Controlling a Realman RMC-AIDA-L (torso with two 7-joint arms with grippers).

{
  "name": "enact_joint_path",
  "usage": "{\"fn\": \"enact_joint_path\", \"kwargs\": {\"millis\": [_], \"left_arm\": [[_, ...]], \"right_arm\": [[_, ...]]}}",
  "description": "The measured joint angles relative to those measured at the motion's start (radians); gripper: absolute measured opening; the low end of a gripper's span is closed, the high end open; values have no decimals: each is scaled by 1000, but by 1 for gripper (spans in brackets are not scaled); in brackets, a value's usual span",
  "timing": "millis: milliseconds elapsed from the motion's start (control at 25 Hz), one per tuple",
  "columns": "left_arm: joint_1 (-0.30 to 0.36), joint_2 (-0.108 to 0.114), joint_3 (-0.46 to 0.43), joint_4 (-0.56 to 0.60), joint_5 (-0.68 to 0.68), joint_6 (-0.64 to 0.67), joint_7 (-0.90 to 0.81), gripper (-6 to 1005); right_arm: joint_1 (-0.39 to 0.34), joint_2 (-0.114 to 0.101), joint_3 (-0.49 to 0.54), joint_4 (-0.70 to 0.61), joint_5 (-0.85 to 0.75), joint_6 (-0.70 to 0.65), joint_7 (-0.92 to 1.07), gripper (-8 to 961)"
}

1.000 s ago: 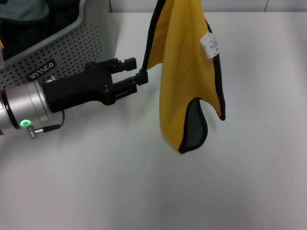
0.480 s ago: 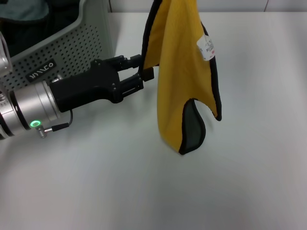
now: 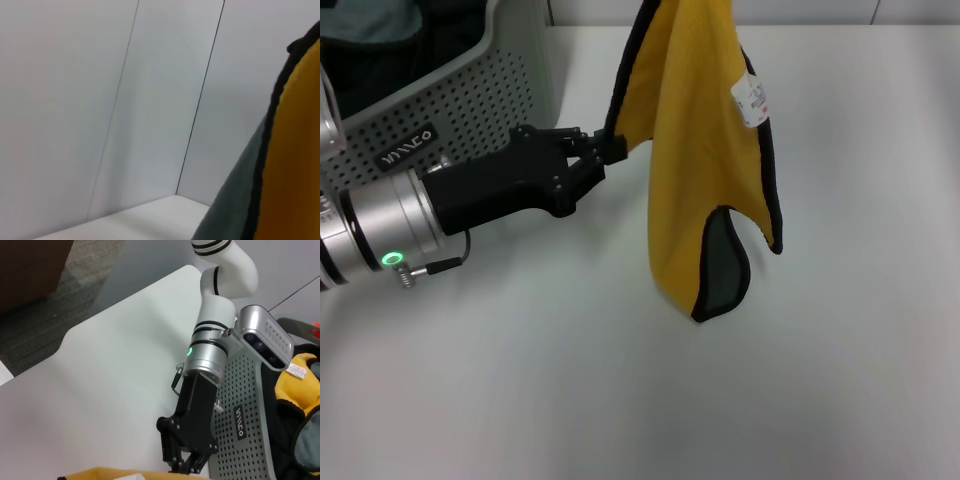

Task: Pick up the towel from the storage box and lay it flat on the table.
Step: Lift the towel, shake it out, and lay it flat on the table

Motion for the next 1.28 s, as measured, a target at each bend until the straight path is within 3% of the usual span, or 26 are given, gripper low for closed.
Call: {"fn": "enact_joint_path", "kwargs": {"millis": [160,280,360,520,680,760,840,1000,1280], "left_arm": [[7,-3,-31,0,-7,-3,0,134],[14,-4,-94,7,-8,17,-1,86],[17,-1,-130,13,-9,46,-3,54],[14,34,-201,31,-9,141,-18,6],[16,67,-211,87,-9,215,-66,7],[21,76,-210,141,-4,248,-100,7],[24,81,-205,199,0,265,-145,7],[14,77,-190,295,14,279,-213,8],[-93,71,-182,348,63,218,-280,9]], "right_arm": [[-22,8,26,0,1,0,3,78],[-67,36,86,0,6,15,4,80],[-122,68,130,4,8,53,5,81],[-274,129,160,15,15,198,64,83],[-457,163,185,52,120,292,104,85],[-526,166,207,90,194,312,110,86],[-578,154,219,157,257,322,111,87],[-613,134,225,287,329,353,88,88],[-632,143,240,315,444,416,3,92]]}}
